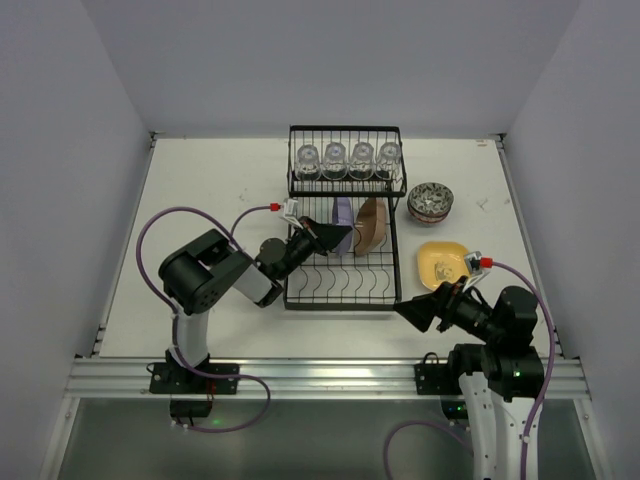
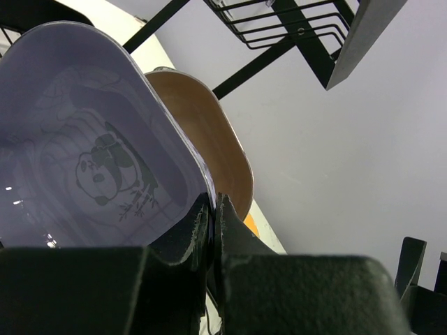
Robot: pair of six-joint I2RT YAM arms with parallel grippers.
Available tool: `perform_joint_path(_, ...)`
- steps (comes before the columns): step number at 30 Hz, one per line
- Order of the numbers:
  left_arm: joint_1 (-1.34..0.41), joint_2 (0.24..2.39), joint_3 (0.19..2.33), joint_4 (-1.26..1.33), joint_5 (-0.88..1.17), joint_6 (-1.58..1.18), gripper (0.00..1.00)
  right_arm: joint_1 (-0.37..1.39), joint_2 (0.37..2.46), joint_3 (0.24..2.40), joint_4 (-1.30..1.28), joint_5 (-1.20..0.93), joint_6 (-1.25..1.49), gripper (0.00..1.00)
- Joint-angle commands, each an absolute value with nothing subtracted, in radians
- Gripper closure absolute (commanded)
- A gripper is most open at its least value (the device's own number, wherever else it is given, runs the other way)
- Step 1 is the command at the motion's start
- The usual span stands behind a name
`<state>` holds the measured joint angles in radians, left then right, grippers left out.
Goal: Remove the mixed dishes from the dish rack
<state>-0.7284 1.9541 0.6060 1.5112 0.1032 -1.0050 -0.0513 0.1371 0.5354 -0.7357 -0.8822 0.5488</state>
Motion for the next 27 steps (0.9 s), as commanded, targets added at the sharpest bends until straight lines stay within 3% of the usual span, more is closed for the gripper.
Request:
perform_joint_path(1,-0.732,2.010,0.588,1.867,0.097,-1.063,1.00,-0.048,0.135,0.571,-0.749,-0.900,0.543,0.02)
perform_joint_path(27,-0.730,1.965,0.623,1.888,0.075,-1.118,1.00,-0.043,0.124,0.571,-0.752,-0.899,0.538,0.02)
